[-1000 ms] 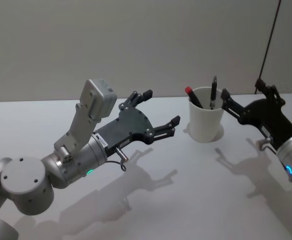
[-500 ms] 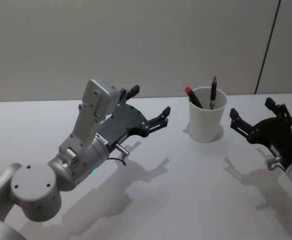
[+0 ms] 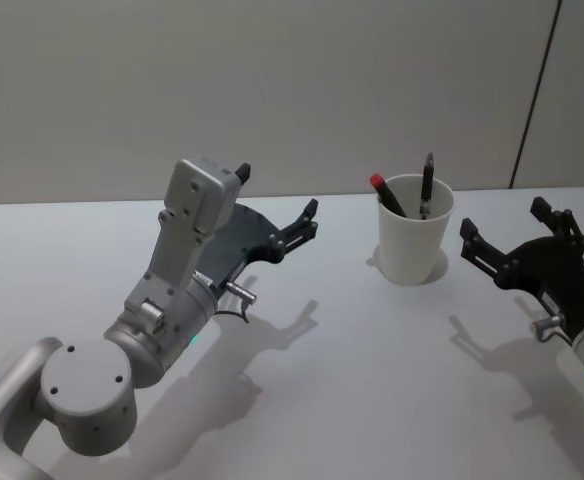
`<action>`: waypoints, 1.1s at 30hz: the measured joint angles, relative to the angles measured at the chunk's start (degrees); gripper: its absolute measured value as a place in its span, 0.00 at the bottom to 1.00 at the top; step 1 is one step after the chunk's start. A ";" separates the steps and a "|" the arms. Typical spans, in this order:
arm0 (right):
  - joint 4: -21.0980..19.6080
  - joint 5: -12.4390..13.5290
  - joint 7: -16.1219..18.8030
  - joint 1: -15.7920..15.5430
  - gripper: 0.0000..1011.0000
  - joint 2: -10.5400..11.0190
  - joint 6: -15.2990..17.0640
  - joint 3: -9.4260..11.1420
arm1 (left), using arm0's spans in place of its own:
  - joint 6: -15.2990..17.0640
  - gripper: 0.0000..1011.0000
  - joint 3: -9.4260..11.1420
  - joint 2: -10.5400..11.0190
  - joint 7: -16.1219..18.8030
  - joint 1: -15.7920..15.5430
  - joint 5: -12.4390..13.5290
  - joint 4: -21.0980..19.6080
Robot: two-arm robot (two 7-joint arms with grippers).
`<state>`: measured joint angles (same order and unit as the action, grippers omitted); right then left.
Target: Place the pen into the pen holder.
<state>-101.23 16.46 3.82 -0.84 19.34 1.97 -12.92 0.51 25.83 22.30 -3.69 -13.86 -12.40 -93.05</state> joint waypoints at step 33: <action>0.01 0.00 0.01 0.00 0.99 0.00 -0.03 -0.01 | 0.31 0.99 0.19 -0.41 3.14 0.27 0.93 -0.14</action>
<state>-101.23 16.46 3.83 -0.84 19.33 1.95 -12.94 0.82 26.02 21.89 -0.56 -13.59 -11.47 -93.19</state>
